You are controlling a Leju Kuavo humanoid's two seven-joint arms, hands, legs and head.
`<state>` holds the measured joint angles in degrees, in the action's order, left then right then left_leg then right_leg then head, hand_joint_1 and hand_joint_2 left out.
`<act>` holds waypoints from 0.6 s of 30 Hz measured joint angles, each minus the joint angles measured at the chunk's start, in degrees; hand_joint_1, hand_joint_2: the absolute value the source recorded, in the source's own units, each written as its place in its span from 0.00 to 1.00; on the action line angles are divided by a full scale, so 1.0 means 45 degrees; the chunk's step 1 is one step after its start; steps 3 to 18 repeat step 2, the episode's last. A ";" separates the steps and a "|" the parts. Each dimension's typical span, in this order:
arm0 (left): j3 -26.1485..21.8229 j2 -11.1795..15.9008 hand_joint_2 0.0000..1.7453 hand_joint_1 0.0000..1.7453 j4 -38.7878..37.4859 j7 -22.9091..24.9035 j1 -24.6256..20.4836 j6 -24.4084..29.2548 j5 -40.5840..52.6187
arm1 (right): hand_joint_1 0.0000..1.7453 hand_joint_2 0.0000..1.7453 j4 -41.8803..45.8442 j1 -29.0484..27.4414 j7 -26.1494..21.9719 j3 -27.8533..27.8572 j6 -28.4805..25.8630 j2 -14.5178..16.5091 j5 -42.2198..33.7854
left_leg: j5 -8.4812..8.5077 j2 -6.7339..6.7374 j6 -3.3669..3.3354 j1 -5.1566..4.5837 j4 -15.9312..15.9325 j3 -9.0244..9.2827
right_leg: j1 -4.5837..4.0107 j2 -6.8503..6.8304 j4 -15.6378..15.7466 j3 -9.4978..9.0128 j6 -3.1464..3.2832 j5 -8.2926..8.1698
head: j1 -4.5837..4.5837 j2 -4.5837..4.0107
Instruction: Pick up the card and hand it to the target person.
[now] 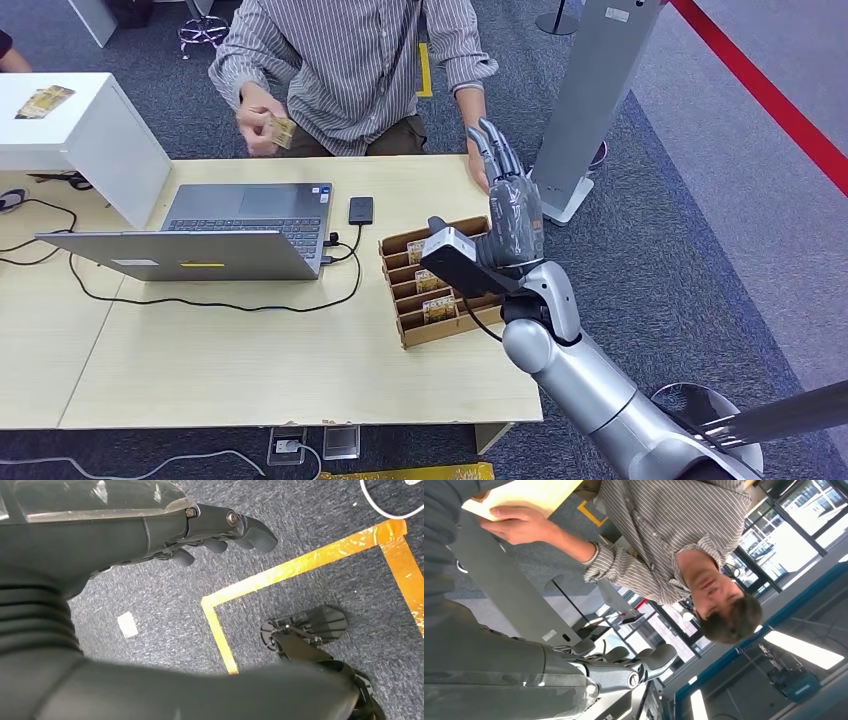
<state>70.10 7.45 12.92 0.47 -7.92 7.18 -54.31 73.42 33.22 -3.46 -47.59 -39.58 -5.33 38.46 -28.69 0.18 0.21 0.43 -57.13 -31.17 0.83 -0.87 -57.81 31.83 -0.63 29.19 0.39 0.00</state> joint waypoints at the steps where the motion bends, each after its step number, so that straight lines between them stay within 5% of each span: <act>1: 0.0000 0.0000 0.00 0.00 0.0000 0.0010 0.0000 0.0010 0.0005 | 0.00 1.00 -0.0005 0.0000 0.0027 -0.0010 -0.0001 0.0000 -0.0044 | 0.0000 0.0000 0.0000 0.0000 0.0000 0.0000 | 0.0000 0.0000 0.0000 0.0000 0.0000 0.0000 | 0.0001 0.0000; 18: 0.0000 0.0000 0.00 0.00 0.0000 0.0015 -0.0001 0.0012 0.0007 | 0.00 1.00 -0.0006 0.0000 0.0043 -0.0015 -0.0001 0.0000 -0.0061 | 0.0000 0.0000 0.0000 0.0000 0.0000 0.0000 | 0.0000 0.0000 0.0000 0.0000 0.0000 0.0000 | 0.0001 0.0000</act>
